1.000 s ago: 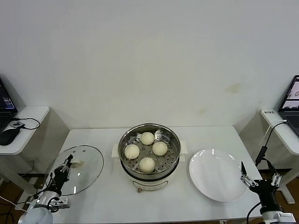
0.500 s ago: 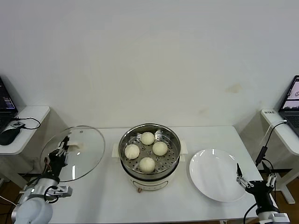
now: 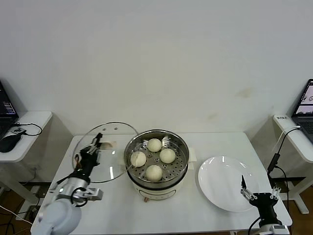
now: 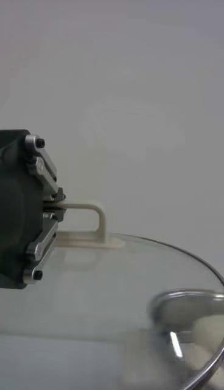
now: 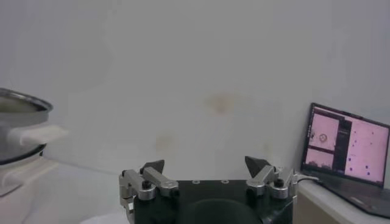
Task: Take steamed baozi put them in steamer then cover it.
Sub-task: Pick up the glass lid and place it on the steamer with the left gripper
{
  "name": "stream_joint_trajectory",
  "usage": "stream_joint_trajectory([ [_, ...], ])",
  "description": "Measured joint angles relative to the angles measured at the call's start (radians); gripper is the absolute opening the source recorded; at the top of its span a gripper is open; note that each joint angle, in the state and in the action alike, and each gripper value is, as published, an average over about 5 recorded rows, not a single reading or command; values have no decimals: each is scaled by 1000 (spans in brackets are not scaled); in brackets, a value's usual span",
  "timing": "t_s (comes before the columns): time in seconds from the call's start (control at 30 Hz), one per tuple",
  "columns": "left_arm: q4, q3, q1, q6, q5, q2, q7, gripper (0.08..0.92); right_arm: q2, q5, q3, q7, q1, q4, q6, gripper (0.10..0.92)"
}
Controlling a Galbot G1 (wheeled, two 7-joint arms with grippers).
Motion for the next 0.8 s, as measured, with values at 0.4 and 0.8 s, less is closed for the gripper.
stream_joint_trajectory([
  [0.4, 78, 245, -221, 159, 138, -121, 113, 133, 59, -116, -29, 42, 15, -15, -11, 823],
  [0.8, 114, 373, -296, 222, 398, -291, 262, 133, 81, -189, -48, 56, 16, -29, -12, 823],
])
